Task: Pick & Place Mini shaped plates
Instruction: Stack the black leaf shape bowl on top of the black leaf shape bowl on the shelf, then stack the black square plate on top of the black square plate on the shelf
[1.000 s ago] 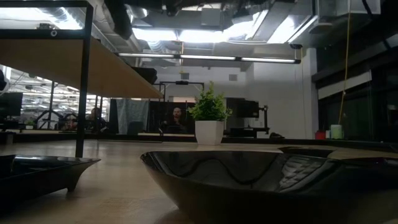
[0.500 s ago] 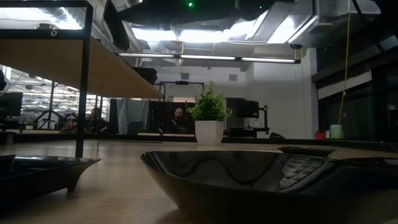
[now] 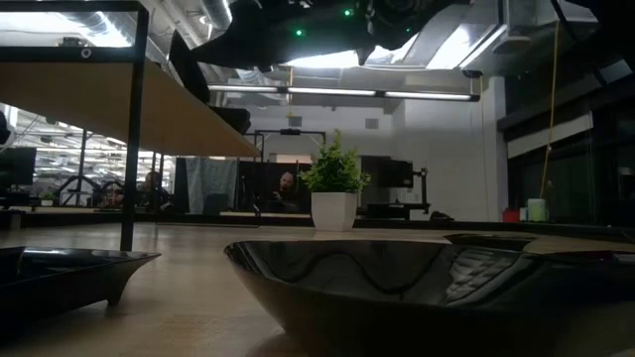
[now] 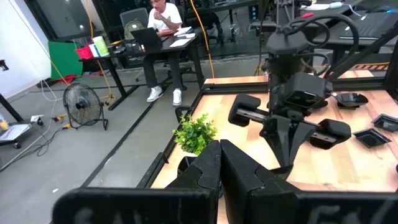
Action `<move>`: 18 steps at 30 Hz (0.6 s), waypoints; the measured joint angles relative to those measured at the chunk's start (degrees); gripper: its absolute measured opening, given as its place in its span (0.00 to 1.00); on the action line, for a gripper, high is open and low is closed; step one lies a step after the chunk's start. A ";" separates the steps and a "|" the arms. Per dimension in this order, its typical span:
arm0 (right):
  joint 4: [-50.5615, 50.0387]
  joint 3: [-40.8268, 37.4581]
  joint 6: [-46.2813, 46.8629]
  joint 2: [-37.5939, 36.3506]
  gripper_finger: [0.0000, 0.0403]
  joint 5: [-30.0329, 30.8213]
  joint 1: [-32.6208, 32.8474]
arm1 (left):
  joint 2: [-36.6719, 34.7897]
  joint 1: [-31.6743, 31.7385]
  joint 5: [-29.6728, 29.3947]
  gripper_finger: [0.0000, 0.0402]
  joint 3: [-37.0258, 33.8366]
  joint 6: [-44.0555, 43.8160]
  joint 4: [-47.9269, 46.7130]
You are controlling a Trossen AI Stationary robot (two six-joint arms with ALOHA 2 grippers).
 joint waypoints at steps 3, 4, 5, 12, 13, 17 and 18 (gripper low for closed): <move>0.01 0.00 -0.44 0.00 0.04 0.02 -0.02 | 0.00 -0.01 0.00 0.01 -0.01 0.00 -0.01; -0.16 0.00 -0.82 0.00 0.04 0.00 -0.02 | 0.00 0.00 0.00 0.01 -0.01 0.01 -0.02; -0.28 0.00 -1.78 0.00 0.05 0.00 -0.02 | 0.00 -0.02 0.00 0.01 -0.01 -0.01 -0.02; -0.48 0.00 -7.64 0.00 0.07 -0.91 0.00 | 0.00 -0.02 0.02 0.01 -0.01 -0.01 -0.01; -0.49 0.00 -7.89 0.00 0.07 -1.30 0.00 | 0.00 -0.01 0.01 0.01 -0.02 0.00 0.00; -0.66 0.00 -7.91 0.00 0.07 -1.45 0.00 | 0.00 0.00 0.02 0.01 0.00 -0.01 -0.02; -0.95 0.00 -7.91 0.00 0.07 -1.47 0.00 | 0.00 0.00 0.00 0.01 0.00 0.01 -0.02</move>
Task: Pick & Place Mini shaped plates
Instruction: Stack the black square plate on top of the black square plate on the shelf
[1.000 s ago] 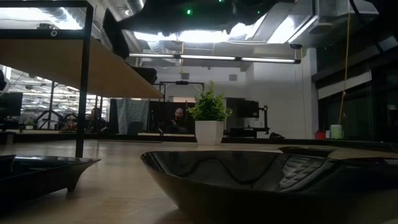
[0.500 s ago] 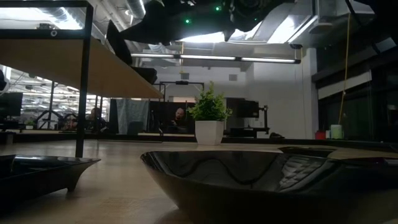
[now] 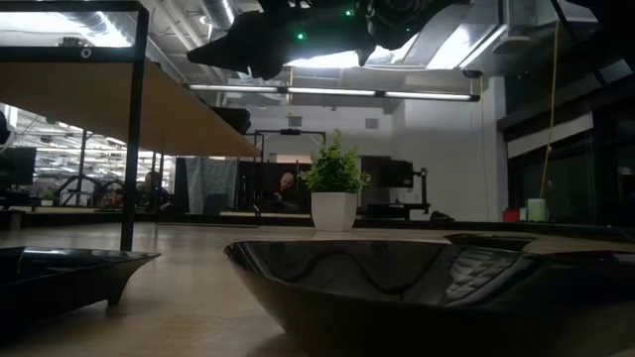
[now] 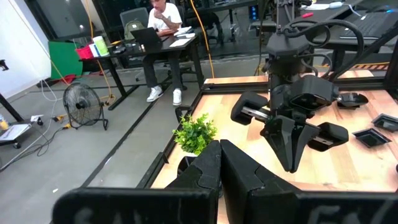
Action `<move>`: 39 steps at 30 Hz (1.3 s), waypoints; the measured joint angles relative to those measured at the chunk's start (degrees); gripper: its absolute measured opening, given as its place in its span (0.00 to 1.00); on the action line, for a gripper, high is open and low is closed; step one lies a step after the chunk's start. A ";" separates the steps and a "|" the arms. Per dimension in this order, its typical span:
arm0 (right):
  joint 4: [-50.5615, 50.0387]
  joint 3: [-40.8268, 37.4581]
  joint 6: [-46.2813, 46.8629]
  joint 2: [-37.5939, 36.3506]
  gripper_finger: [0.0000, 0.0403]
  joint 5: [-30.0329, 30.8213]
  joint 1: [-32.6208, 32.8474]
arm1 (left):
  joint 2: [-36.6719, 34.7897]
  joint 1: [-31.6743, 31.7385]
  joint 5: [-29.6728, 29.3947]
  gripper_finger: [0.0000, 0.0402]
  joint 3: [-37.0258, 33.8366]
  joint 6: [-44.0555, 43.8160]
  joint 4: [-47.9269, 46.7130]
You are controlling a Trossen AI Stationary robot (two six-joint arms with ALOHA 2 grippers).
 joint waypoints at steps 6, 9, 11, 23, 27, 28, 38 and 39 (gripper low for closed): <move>-2.58 0.00 0.63 0.00 0.07 -0.63 0.00 | 0.00 -0.01 0.01 0.01 -0.01 -0.01 0.01; -4.81 0.00 0.64 -0.02 0.08 -1.51 0.13 | 0.00 -0.01 0.00 0.01 0.00 0.00 0.00; -6.11 0.00 0.65 -0.02 0.11 -1.50 0.33 | 0.00 -0.02 0.00 0.01 0.00 -0.02 0.02; -16.53 0.00 3.97 -3.02 0.37 2.13 5.45 | 0.00 -0.01 0.01 0.01 0.00 -0.02 0.02; -23.61 0.00 7.81 -5.99 0.39 2.09 7.61 | 0.00 -0.02 0.00 0.01 0.00 -0.02 0.02; -25.88 0.00 8.95 -6.79 0.39 2.10 8.06 | 0.00 0.00 0.01 0.01 -0.01 -0.02 0.00; -41.74 0.00 24.14 -13.31 0.39 2.17 11.76 | 0.00 0.00 0.01 0.01 -0.01 -0.02 0.01; -42.96 0.00 25.53 -13.55 0.39 2.14 12.14 | 0.00 -0.02 0.00 0.01 0.00 -0.02 0.00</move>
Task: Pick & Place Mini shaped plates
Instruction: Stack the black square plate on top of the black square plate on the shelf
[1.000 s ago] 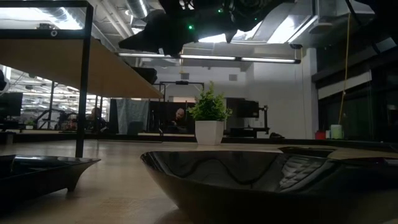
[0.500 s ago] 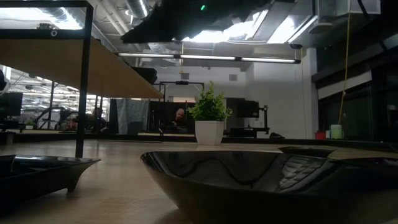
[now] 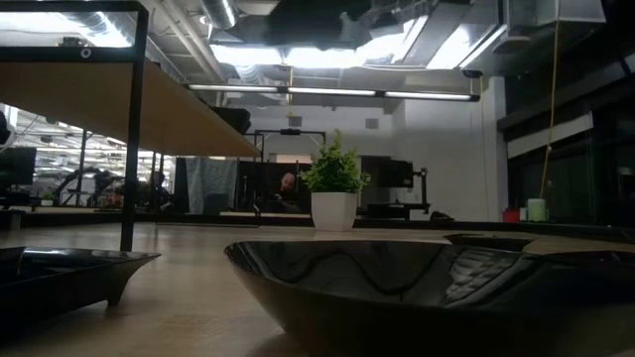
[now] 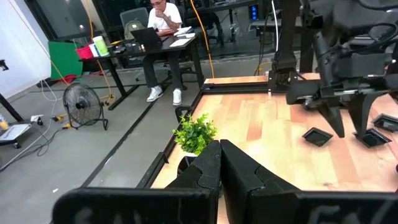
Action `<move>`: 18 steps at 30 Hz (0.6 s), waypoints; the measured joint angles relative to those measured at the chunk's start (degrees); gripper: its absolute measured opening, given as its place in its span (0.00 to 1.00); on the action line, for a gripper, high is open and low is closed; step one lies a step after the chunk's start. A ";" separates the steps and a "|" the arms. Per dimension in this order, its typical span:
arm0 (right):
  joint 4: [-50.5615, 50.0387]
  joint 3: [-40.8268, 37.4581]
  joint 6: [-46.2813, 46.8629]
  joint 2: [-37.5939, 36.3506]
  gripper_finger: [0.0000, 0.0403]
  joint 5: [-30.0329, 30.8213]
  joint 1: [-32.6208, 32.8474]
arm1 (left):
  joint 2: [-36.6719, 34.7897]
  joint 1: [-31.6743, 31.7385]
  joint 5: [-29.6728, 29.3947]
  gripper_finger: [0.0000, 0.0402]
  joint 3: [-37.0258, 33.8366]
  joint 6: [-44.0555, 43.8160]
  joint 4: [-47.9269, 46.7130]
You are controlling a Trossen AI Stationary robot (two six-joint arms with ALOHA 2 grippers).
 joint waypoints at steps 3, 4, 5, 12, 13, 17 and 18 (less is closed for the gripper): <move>-4.46 0.00 3.97 -0.73 0.39 -0.02 1.07 | 0.00 0.01 0.00 0.01 -0.02 0.00 0.01; -5.51 0.00 5.27 -0.88 0.39 -0.02 1.46 | 0.00 0.01 0.02 0.01 0.00 0.00 0.01; -7.15 0.00 6.61 -1.12 0.39 -0.02 1.81 | 0.00 0.01 0.00 0.01 0.00 0.00 0.00; -14.35 0.00 15.67 -1.36 0.39 -0.03 4.93 | 0.02 0.02 0.02 0.01 -0.02 0.00 0.00; -15.23 0.00 16.97 -1.38 0.39 -0.04 5.45 | 0.02 0.00 0.00 0.01 0.00 0.00 0.01; -18.24 0.00 22.45 -1.38 0.39 -0.01 7.56 | 0.02 0.01 0.00 0.01 0.00 0.00 0.01; -18.99 0.00 23.95 -1.38 0.39 0.00 8.10 | 0.01 0.02 0.01 0.01 -0.01 0.00 0.02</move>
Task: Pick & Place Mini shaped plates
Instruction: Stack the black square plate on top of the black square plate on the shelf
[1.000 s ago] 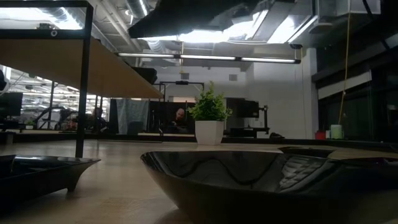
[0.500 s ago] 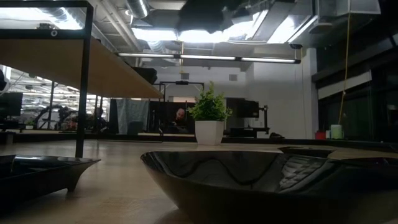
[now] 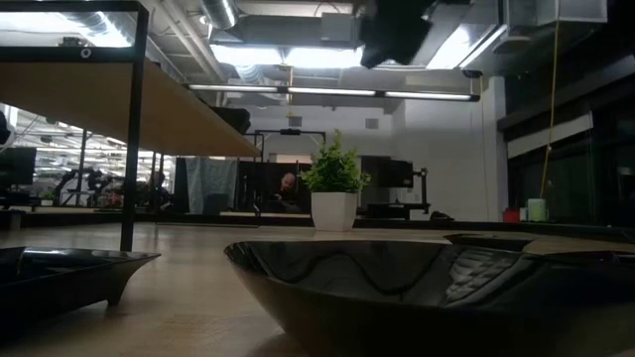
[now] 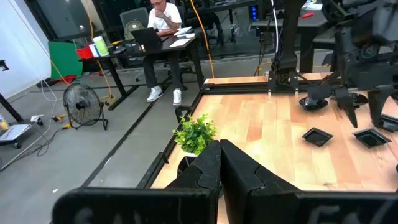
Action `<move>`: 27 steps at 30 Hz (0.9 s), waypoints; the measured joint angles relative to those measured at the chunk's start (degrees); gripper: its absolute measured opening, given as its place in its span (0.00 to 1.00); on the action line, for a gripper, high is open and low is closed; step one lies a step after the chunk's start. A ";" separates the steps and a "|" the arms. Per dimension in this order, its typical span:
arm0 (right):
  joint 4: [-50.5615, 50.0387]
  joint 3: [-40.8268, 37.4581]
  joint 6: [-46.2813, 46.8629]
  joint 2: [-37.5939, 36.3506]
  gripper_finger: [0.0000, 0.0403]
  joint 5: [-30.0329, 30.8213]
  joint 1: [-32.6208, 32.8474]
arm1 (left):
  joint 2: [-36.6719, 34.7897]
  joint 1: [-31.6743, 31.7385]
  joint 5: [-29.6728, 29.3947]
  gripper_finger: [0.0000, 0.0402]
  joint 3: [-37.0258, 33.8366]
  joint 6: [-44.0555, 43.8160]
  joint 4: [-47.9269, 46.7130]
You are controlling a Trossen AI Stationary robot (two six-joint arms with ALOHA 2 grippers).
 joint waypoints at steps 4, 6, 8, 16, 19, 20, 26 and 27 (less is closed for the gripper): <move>-2.69 -0.55 5.77 -0.05 0.39 1.99 2.09 | 0.01 0.00 -0.01 0.01 0.01 0.00 -0.01; -3.77 -1.58 8.72 -0.07 0.39 4.54 3.07 | 0.01 0.00 -0.01 0.01 0.00 0.02 -0.02; -5.09 -2.83 11.52 -0.07 0.39 6.18 3.78 | 0.01 0.00 -0.01 0.01 -0.01 0.02 0.00; -5.01 -9.03 21.97 -0.07 0.39 9.28 5.50 | 0.00 0.00 -0.01 0.01 0.00 0.01 -0.02; -4.64 -12.26 25.37 -0.07 0.39 9.62 6.33 | 0.01 -0.01 0.00 0.01 -0.01 0.00 -0.01; -4.59 -13.30 26.39 -0.07 0.39 9.97 6.53 | 0.01 -0.01 0.00 0.01 0.00 0.00 -0.01; 1.37 -19.88 29.44 -0.04 0.39 10.58 7.20 | 0.01 -0.01 0.00 0.01 0.00 0.01 -0.02; 2.94 -20.83 29.74 -0.04 0.39 10.60 7.20 | 0.01 -0.02 -0.01 0.01 0.01 0.02 -0.02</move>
